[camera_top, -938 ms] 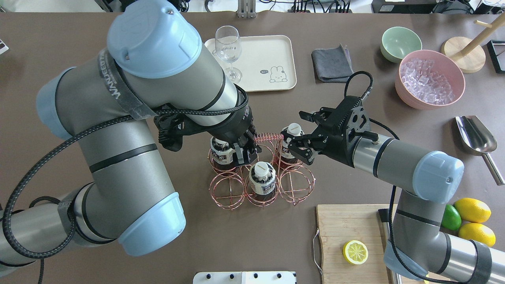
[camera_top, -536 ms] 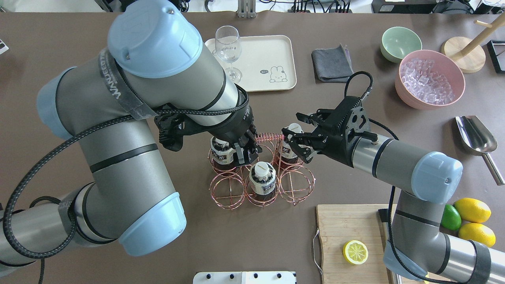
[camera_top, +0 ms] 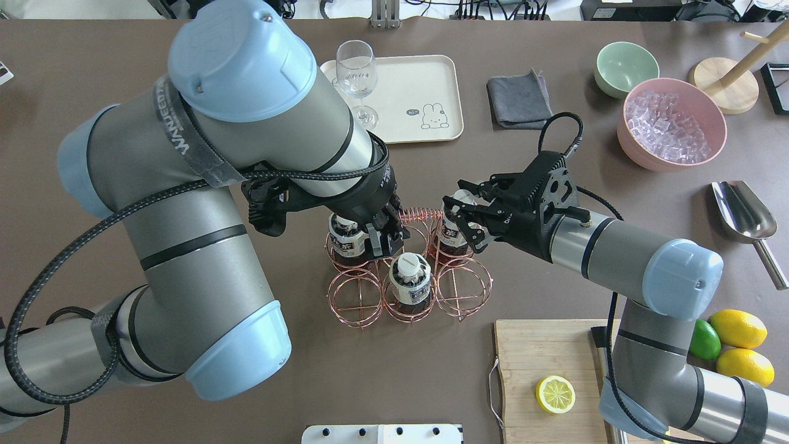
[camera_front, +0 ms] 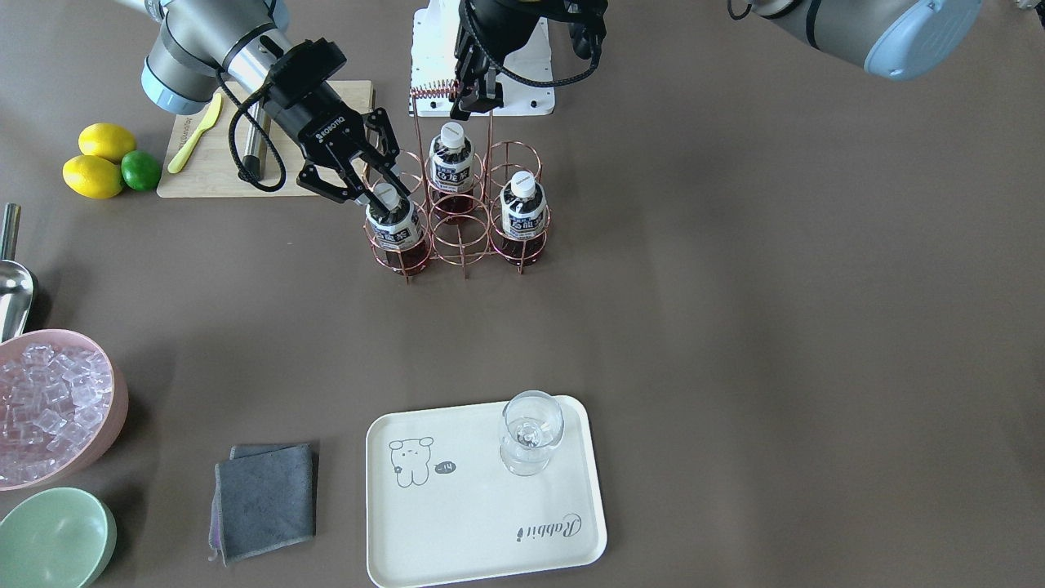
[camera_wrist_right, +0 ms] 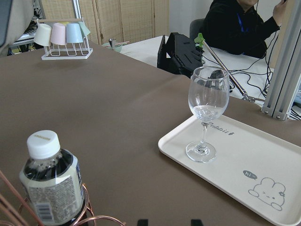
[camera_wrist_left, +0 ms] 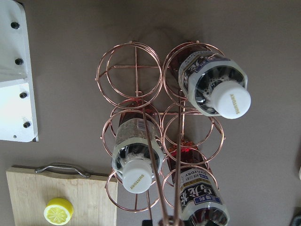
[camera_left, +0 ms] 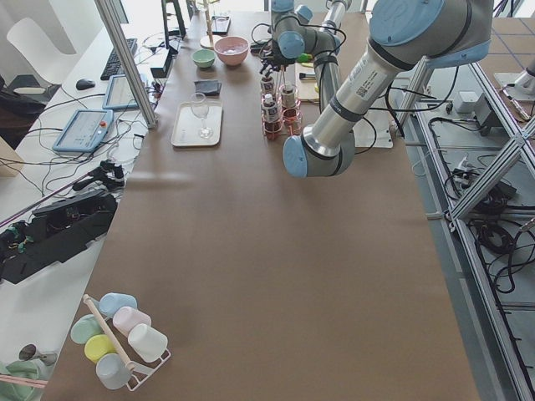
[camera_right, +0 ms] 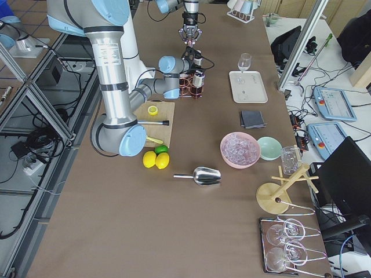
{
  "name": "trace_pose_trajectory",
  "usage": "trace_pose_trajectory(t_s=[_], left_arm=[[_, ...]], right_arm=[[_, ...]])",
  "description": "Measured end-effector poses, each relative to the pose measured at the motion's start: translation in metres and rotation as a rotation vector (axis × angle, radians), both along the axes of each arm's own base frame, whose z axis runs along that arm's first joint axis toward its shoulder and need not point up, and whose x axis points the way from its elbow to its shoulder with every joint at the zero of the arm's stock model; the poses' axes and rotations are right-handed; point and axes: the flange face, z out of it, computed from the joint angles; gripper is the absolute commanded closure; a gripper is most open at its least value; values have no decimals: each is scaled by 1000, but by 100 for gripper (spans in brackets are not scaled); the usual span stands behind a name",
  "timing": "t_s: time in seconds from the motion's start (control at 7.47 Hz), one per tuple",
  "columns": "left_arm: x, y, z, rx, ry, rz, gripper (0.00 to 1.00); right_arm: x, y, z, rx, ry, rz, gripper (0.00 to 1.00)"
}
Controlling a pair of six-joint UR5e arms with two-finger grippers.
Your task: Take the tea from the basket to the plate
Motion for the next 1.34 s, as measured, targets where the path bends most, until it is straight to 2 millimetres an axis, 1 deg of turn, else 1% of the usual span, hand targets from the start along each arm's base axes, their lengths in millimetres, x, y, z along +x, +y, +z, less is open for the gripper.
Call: trace_pose_trajectory(t_s=[0.27, 0.4, 0.54, 0.67, 0.94, 1.07, 1.21, 1.34], left_arm=[[0, 0, 1, 0, 0, 0, 100], [0, 0, 1, -1, -1, 0, 100], [0, 0, 1, -1, -1, 0, 100], [0, 0, 1, 0, 0, 0, 100], [0, 0, 0, 0, 0, 0, 100], [-1, 0, 0, 1, 1, 0, 100], [0, 0, 0, 1, 1, 0, 100], [0, 0, 0, 1, 1, 0, 100]], right_arm=[[8, -3, -3, 5, -7, 5, 100], [16, -6, -8, 8, -11, 6, 100], [29, -11, -18, 8, -8, 5, 100], [44, -15, -31, 3, -5, 4, 100], [77, -17, -70, -9, -3, 11, 100], [95, -24, -91, -22, -7, 11, 100], [112, -36, -105, -37, -11, 10, 100], [127, -46, -112, -48, -11, 15, 100]])
